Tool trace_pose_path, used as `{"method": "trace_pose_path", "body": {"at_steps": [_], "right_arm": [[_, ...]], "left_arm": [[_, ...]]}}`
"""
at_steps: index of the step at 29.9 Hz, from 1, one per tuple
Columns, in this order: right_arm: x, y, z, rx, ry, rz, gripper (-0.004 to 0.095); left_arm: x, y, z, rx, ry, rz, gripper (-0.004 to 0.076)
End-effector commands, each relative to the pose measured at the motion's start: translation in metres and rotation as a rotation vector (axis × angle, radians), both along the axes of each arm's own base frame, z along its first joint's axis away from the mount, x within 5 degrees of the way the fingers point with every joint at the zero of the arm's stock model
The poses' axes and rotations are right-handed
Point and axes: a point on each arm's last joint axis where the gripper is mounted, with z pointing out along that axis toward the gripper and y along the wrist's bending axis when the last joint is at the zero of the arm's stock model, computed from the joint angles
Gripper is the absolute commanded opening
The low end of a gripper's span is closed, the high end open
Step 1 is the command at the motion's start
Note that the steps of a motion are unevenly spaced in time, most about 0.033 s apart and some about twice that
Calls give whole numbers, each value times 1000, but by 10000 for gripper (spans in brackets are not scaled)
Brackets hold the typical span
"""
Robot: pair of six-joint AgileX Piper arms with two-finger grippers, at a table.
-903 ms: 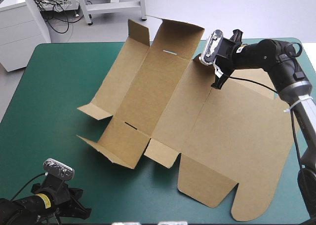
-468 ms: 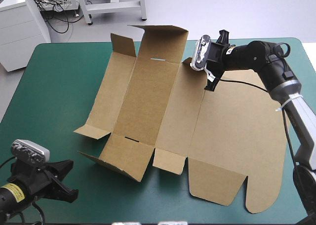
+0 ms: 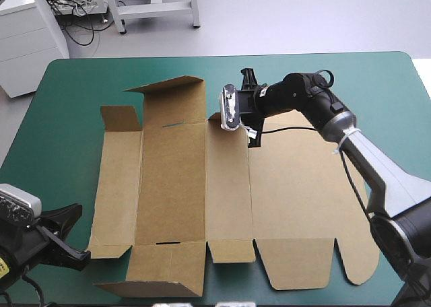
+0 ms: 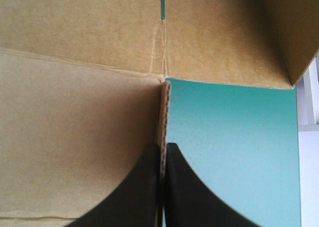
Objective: Fold the box
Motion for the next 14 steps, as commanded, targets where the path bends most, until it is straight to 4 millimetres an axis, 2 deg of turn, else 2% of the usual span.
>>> {"method": "trace_pose_path", "body": {"at_steps": [1,9,12,14], "right_arm": [[3,1,23,66,-121,-20,-19],[15,6,16,119,-144,-69,-12],[15,6,15,123,-137,-69,82],[15,7,15,132,-132,-70,223]], "left_arm": [[2,0,12,-34,-66,8,-32],[2,-1,13,-51,-74,5,-32],[2,-1,14,-47,-82,9,-32],[2,-1,14,-47,-82,9,-32]]}}
